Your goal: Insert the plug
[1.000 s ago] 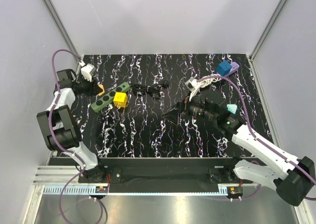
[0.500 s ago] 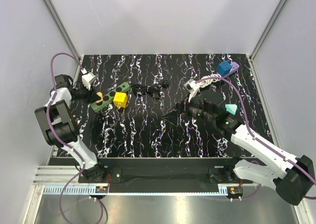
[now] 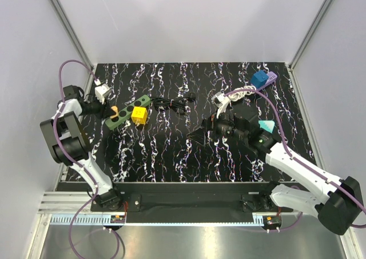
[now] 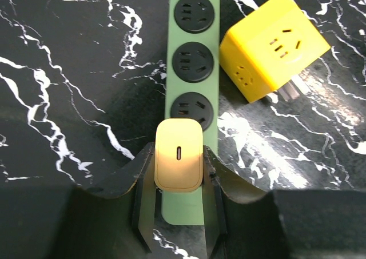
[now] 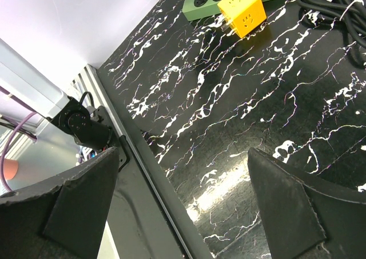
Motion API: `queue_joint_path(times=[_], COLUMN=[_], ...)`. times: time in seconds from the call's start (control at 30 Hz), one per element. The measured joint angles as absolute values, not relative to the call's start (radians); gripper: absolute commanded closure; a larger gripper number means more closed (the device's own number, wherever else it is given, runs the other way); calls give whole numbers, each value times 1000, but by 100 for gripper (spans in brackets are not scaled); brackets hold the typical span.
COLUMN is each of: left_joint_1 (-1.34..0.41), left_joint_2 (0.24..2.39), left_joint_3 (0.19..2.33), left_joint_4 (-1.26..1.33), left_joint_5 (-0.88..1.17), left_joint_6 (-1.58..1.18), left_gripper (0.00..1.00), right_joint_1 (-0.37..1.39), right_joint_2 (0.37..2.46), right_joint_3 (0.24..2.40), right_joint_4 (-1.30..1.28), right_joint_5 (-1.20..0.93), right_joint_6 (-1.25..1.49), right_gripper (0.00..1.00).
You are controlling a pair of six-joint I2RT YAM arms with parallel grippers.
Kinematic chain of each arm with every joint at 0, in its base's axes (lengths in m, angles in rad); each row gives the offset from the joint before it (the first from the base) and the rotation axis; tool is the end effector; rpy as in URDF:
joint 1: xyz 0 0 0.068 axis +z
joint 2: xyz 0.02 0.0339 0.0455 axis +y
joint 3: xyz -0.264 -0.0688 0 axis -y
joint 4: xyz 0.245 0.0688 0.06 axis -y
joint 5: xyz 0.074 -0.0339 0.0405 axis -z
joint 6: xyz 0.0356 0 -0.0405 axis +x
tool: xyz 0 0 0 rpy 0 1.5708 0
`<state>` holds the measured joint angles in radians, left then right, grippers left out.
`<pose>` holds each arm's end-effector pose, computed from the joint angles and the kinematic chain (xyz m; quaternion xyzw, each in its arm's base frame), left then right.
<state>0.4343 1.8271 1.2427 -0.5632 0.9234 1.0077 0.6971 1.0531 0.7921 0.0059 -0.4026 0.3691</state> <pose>0.3418 0.1272 0.1967 0.3373 0.8131 -0.2030 0.4288 0.1788 0.1679 0.3107 -0.2472 0.7450 0.4407 0.4355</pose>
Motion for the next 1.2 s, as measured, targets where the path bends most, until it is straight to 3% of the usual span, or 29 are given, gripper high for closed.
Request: queue_joint_path(times=[0.97,1.2], left_joint_1=[443,402], left_joint_2=[1870,1729], left_joint_3=[1275,1298], left_joint_4=[-579,-540], left_joint_5=[972,1028], left_joint_6=[1134,950], left_gripper=[100,100], right_joint_1=[697,697], right_joint_2=[1087,1110], right_joint_3=[792,792], right_joint_4=[7,5], right_joint_5=[-403,-334], right_joint_6=[367,336], right_gripper=[0,0])
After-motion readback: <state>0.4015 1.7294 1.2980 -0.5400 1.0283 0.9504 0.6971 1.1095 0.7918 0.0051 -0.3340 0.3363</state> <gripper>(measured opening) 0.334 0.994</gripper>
